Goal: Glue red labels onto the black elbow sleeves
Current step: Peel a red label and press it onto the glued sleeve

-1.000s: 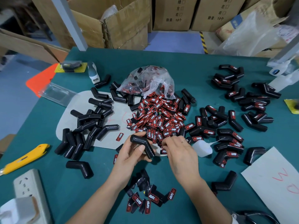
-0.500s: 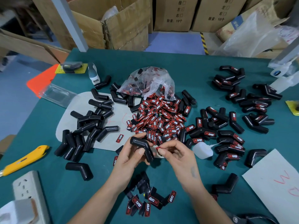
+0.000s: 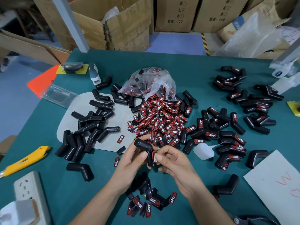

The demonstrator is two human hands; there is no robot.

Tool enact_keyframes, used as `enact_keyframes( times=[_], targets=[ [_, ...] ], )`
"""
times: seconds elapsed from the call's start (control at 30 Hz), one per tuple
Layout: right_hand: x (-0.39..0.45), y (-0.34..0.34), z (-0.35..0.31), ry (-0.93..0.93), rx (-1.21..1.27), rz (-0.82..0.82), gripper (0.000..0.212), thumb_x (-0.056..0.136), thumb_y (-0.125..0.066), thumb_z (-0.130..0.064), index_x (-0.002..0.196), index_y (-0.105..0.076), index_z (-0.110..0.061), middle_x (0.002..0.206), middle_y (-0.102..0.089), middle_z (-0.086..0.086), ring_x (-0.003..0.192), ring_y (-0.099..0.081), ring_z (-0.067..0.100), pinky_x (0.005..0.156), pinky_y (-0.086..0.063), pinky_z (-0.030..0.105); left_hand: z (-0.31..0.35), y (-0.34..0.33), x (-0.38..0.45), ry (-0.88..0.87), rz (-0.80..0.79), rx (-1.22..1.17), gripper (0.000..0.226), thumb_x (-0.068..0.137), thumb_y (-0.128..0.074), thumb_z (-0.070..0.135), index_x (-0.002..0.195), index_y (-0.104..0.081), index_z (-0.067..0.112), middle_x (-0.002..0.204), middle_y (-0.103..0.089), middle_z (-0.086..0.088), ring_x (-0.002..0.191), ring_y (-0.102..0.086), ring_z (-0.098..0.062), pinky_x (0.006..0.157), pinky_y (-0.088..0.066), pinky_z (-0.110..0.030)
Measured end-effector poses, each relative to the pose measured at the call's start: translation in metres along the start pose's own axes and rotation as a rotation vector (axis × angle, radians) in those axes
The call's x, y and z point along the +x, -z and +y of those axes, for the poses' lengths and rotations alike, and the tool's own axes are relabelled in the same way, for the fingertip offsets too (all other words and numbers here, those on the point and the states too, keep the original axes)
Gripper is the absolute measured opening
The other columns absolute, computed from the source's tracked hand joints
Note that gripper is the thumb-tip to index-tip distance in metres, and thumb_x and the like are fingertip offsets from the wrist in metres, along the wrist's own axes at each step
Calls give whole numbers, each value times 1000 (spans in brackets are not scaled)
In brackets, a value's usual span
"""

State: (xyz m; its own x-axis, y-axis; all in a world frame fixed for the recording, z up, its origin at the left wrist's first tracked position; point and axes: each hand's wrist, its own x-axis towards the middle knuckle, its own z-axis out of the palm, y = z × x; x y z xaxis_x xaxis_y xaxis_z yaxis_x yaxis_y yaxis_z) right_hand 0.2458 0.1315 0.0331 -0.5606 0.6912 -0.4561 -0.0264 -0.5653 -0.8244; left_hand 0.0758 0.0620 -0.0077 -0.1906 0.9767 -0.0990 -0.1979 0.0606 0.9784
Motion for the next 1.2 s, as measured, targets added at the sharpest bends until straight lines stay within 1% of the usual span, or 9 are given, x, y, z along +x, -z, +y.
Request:
enact_keyframes(
  times=[0.13,0.23,0.3,0.5,0.6,0.8,0.93,1.03,1.2],
  targets=[
    [0,0,0,-5,-3,2,21,82,-85,-34,86,-72,-19,100,-69,13,98,-65,31,77,-54,28,3,-2,0,-10,6,18,46,104,-57,32,150,-53,33,126,-70,-14,113,-65,-22,88,-53,-32],
    [0,0,0,-9,-17,7,22,84,-86,-33,87,-71,-17,108,-67,32,100,-65,34,80,-53,33,3,-1,-2,-13,1,42,46,104,-57,32,150,-53,33,128,-70,-13,119,-65,-26,95,-54,-36],
    [-1,-1,-1,-4,-18,12,20,86,-87,-30,86,-71,-17,114,-66,35,100,-66,35,82,-52,35,2,-1,-2,-22,2,58,45,104,-57,31,149,-53,33,130,-69,-13,121,-65,-28,97,-55,-37],
    [-1,-3,-1,7,7,11,21,83,-81,-28,87,-69,-11,105,-73,18,99,-67,33,81,-53,34,2,0,-2,-36,13,101,45,105,-58,32,149,-53,32,131,-69,-13,124,-64,-30,101,-52,-37],
    [-1,-4,-1,11,11,9,21,83,-81,-27,87,-69,-11,107,-74,16,99,-68,32,81,-55,33,2,0,-2,-35,9,111,45,105,-58,33,150,-52,32,131,-69,-13,125,-64,-31,103,-52,-39],
    [-1,-5,-1,25,8,3,16,85,-82,-25,83,-70,-15,114,-75,13,94,-70,28,80,-57,33,1,1,-2,-42,13,131,45,106,-59,33,150,-52,31,132,-68,-13,125,-64,-28,105,-51,-35],
    [-1,-6,0,43,6,4,17,88,-84,-23,82,-70,-16,108,-75,11,88,-72,27,77,-58,31,0,1,-2,-27,15,114,49,105,-62,42,150,-52,29,132,-68,-14,125,-64,-31,106,-51,-45],
    [-2,-7,0,56,-1,16,15,88,-80,-23,79,-69,-19,105,-75,11,85,-72,27,75,-57,29,-2,1,-2,-26,19,111,50,105,-63,43,151,-51,28,131,-68,-14,120,-65,-29,101,-52,-42],
    [-3,-8,-1,62,-21,26,17,88,-81,-25,81,-68,-17,101,-76,11,85,-73,25,75,-57,30,-4,1,-2,-19,16,82,52,104,-64,43,151,-51,25,132,-67,-16,120,-64,-34,100,-49,-54]
  ],
)
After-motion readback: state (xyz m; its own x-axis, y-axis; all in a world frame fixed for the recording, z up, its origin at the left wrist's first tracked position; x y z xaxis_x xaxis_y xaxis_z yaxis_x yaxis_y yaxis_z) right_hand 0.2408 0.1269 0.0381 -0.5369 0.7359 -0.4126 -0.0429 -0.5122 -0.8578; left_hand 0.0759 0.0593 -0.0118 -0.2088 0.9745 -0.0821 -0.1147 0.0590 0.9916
